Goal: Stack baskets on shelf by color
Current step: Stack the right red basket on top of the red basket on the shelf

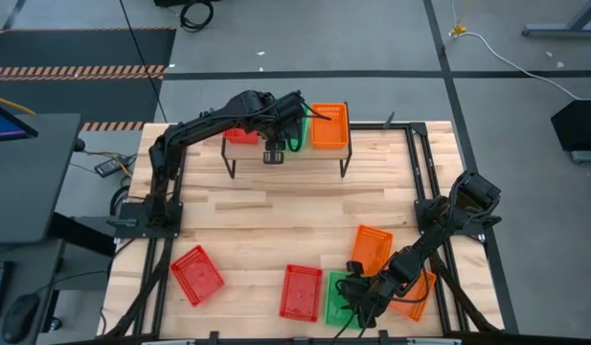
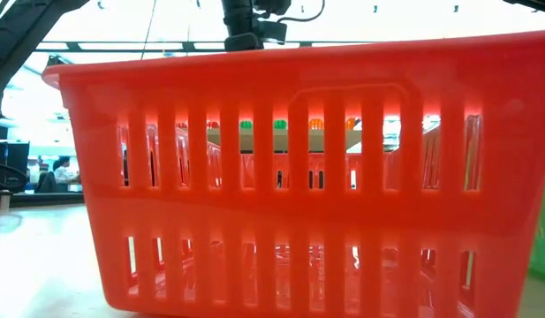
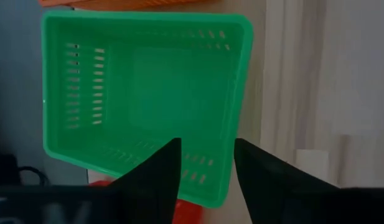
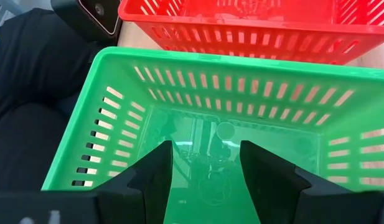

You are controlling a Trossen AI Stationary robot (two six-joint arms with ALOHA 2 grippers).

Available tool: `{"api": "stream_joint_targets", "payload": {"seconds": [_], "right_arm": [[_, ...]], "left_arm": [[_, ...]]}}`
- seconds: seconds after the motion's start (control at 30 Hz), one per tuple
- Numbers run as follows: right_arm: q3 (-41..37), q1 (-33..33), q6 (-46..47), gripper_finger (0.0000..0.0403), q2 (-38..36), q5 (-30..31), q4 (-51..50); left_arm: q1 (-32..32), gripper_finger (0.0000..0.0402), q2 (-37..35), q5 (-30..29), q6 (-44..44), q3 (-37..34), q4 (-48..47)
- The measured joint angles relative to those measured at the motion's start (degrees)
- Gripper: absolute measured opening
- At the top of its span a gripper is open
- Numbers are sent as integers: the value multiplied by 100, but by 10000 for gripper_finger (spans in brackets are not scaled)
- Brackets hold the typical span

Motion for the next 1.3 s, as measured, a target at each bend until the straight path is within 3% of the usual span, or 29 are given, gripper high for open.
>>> {"api": "stream_joint_targets", "payload": {"seconds": [0.27,0.4,0.63,0.77,0.83,1.0,1.3], "right_arm": [[0,0,-46,194,0,0,-1],[0,-2,-292,194,0,80,49],[55,-146,-523,194,0,410,285],[287,-198,-869,194,0,270,350],[470,-203,-1084,195,0,235,343],[1040,-201,-1807,195,0,149,351],[1706,-326,-2001,195,-2,481,-51]], "left_arm": [[-113,151,-65,-31,-126,0,-195],[-308,148,-226,-520,-168,0,-679],[-628,131,-534,-880,-1435,2,-1299],[-782,129,-654,-585,-2517,3,-1259],[-870,129,-721,-175,-2508,4,-1266],[-1274,129,-858,-65,-2575,0,-1262],[-2279,108,-1429,-1401,-3413,-9,-873]]}}
